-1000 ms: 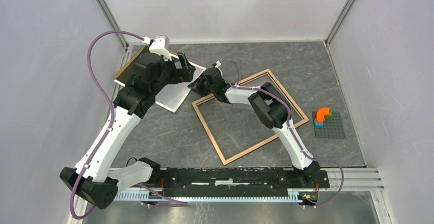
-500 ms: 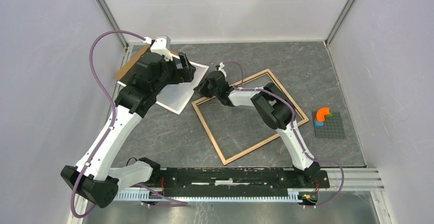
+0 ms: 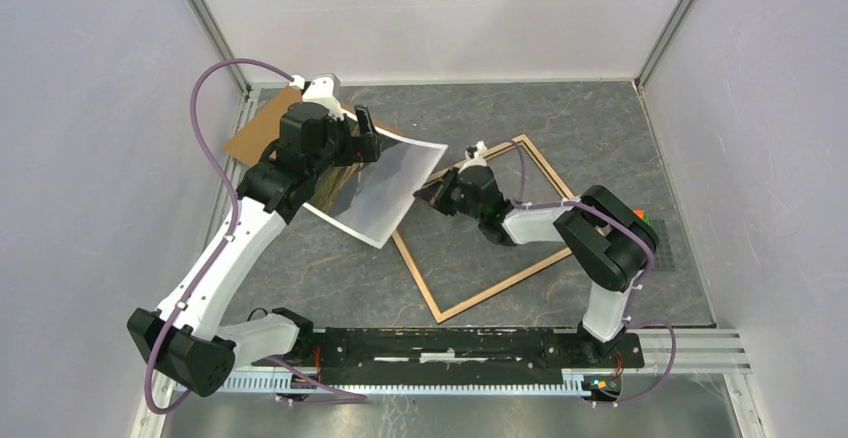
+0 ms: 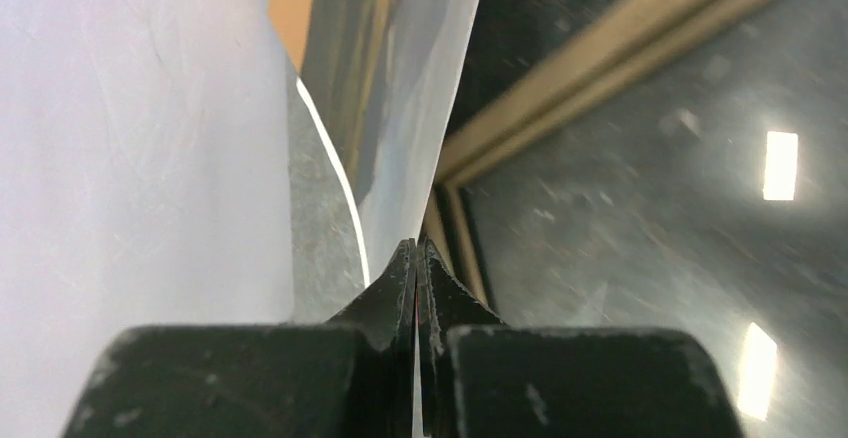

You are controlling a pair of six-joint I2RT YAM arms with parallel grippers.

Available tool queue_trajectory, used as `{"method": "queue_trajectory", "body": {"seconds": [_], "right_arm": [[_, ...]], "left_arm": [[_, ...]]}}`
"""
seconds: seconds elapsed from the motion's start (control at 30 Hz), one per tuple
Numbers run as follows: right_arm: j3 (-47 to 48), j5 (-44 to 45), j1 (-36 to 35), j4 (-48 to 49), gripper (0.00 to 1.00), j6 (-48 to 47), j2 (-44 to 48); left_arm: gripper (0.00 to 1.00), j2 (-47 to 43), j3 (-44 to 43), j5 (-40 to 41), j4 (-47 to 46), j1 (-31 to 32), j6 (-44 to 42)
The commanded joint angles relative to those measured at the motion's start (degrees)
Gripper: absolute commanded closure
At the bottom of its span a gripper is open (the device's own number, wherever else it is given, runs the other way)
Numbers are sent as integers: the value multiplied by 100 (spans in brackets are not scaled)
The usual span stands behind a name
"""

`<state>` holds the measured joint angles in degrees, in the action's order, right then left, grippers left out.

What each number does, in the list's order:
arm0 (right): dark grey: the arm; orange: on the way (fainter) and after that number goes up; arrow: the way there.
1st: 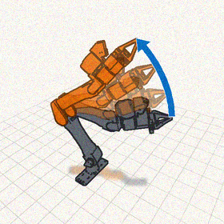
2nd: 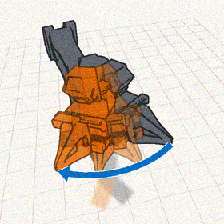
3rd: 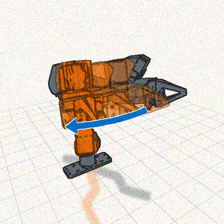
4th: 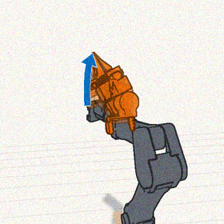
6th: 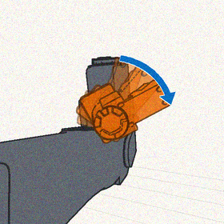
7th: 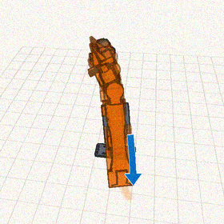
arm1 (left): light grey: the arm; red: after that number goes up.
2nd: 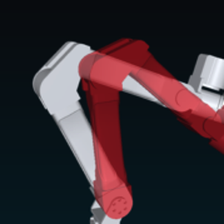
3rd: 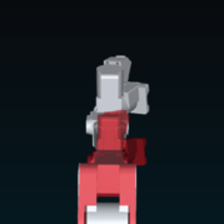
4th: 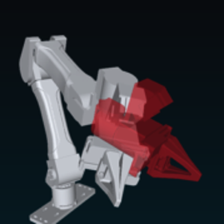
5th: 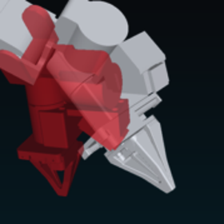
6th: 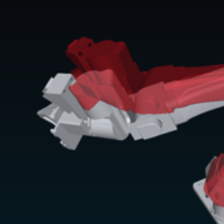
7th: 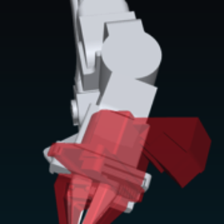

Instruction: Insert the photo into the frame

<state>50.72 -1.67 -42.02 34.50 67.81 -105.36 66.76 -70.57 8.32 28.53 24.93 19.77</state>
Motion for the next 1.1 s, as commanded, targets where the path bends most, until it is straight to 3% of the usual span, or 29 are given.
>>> {"method": "queue_trajectory", "body": {"seconds": [0.0, 0.27, 0.57, 1.07], "right_arm": [[-846, -351, 123, 806, 100, 15, 421], [-1415, -981, 344, 2034, 83, -132, 93], [-1270, -1045, 334, 2017, 58, -119, -289], [-916, -1010, 174, 2468, 49, 52, -940]], "left_arm": [[0, -204, 16, 325, -265, -5, -341], [0, -203, -1, 184, -261, -12, -308], [0, -260, -10, 86, -261, -14, -281], [0, -282, -10, -1, -261, -58, -246]]}}
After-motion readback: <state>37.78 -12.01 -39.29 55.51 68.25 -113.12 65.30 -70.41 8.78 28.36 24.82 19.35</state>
